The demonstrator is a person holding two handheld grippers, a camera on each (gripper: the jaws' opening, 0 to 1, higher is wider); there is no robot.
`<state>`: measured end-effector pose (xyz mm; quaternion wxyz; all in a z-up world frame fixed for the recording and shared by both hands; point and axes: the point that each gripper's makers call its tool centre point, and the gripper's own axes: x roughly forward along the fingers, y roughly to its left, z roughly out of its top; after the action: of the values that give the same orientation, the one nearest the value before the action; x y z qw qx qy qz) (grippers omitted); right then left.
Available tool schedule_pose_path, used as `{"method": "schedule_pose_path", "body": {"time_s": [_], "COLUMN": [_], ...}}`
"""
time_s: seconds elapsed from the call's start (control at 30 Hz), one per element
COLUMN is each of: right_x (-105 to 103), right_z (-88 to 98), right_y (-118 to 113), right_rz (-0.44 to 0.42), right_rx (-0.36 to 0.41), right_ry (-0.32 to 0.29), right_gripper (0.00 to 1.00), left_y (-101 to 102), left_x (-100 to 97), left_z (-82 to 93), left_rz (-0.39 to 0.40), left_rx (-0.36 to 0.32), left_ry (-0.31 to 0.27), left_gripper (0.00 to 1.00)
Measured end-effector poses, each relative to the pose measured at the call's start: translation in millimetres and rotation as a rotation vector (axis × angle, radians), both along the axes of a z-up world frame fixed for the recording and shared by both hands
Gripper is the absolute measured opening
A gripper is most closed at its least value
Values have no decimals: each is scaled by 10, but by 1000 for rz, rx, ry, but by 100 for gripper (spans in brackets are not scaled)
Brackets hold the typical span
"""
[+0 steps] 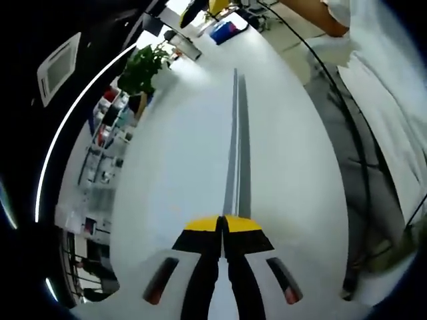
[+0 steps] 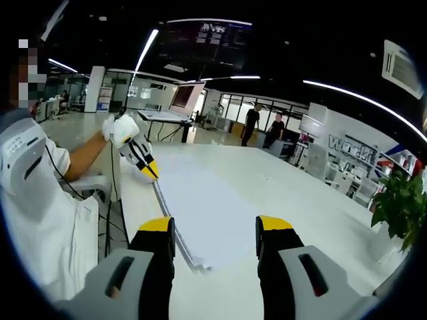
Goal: Grasp the top corner of one sheet in the document stack and pull a single sheet out from the document stack, separating that one sheet from the rest and lifting it clear until the single sheet is fully removed from the stack
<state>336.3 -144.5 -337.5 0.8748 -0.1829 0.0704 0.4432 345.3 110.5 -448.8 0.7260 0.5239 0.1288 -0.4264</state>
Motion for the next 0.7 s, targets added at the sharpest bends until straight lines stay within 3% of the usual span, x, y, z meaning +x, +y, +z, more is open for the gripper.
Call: {"method": "schedule_pose_path", "body": {"time_s": [0.23,0.4,0.6,0.7], "right_x": [-8,-4,-8,-7], "right_z": [-3,-6,4,0], "right_y": [6,1,-5,1], "right_rz": [1,2,2,2], "right_rx": [-2,-4,-2,-1], "right_ry": [-1,0,-2,0], "right_gripper": [48,48,48,48], "left_y": [-17,-55,-6,7], "left_x": [-89,-274,-318,-307], "left_z": [55,8,-55,-60], "left_rz": [-11,-84,-87,-76], "left_rx": [5,43,58,47], "left_ry": [-11,26,62,72], "left_gripper": [3,3,4,14]}}
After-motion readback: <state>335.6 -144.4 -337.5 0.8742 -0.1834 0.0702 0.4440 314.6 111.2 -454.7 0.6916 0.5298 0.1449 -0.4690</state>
